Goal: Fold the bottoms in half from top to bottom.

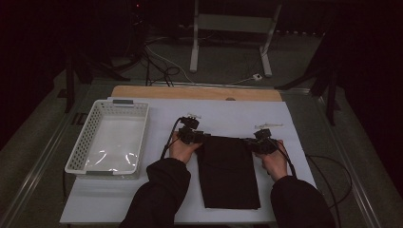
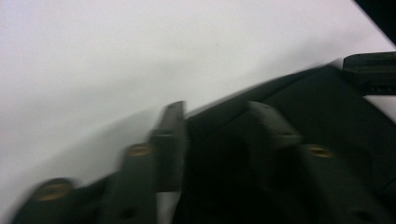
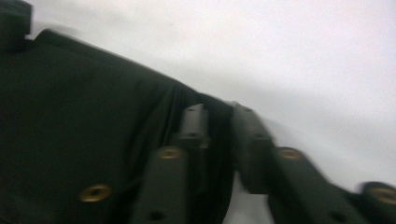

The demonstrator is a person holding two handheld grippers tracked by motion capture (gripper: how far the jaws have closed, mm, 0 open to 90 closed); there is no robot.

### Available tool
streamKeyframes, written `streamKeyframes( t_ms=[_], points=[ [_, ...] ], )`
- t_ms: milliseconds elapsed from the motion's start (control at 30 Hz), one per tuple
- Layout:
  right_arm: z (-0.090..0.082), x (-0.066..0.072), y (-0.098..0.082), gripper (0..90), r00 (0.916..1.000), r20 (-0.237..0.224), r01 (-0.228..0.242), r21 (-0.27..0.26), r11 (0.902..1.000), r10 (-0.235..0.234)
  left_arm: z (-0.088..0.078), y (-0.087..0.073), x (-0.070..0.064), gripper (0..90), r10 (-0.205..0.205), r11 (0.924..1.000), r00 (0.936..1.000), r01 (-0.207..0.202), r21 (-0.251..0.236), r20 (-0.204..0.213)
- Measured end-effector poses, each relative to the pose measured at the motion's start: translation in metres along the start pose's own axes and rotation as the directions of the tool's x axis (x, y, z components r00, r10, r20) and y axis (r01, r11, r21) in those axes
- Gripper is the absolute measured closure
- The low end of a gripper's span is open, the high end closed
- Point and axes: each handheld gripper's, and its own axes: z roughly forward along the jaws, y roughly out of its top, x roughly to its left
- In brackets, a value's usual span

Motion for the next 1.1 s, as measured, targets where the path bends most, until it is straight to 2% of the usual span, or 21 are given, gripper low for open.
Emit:
streamKeyframes(
  t_ms=[100,167,333,467,633,833,900,967,1100],
  points=[
    [-0.007,-0.002,0.004,58.3,0.9996,-0.014,-0.025,-0.04,0.9989,0.025,-0.007,0.002,-0.002,44.9,-0.003,0.9999,1.0,0.003,-0.016,0.009],
    [-0.01,-0.001,0.007,54.3,0.9982,-0.051,-0.033,-0.062,0.9975,0.03,-0.011,0.002,-0.005,42.6,0.0,0.9998,0.9997,0.0,-0.02,0.024],
    [-0.004,0.008,0.009,47.3,0.992,-0.122,-0.04,-0.051,0.9979,0.034,-0.017,-0.002,-0.013,40.2,0.019,0.9996,0.9977,-0.018,-0.02,0.064],
    [0.003,0.012,0.009,45.1,0.989,-0.141,-0.051,-0.031,0.9982,0.046,-0.02,-0.009,-0.014,39.1,0.011,0.9999,0.9961,-0.01,-0.012,0.088],
    [0.012,0.013,0.008,44.5,0.9877,-0.144,-0.063,-0.004,0.998,0.062,-0.019,-0.019,-0.01,39.0,-0.012,0.9999,0.9962,0.011,0.009,0.086],
    [0.017,0.01,0.006,44.7,0.9851,-0.147,-0.087,0.022,0.9959,0.09,-0.009,-0.025,-0.005,40.8,-0.046,0.9982,0.995,0.042,0.044,0.088],
    [0.02,0.011,0.005,47.4,0.984,-0.149,-0.094,0.032,0.995,0.098,-0.006,-0.025,-0.006,48.5,-0.04,0.9985,0.9959,0.037,0.04,0.081],
    [0.022,0.013,0.005,53.0,0.9853,-0.145,-0.085,0.048,0.9953,0.091,-0.005,-0.026,-0.01,62.5,-0.024,0.999,0.9957,0.02,0.039,0.089],
    [0.022,0.015,0.003,79.4,0.9849,-0.157,-0.063,0.067,0.9957,0.073,-0.006,-0.027,-0.018,83.5,0.015,0.9993,0.9945,-0.018,0.033,0.103]
  ],
)
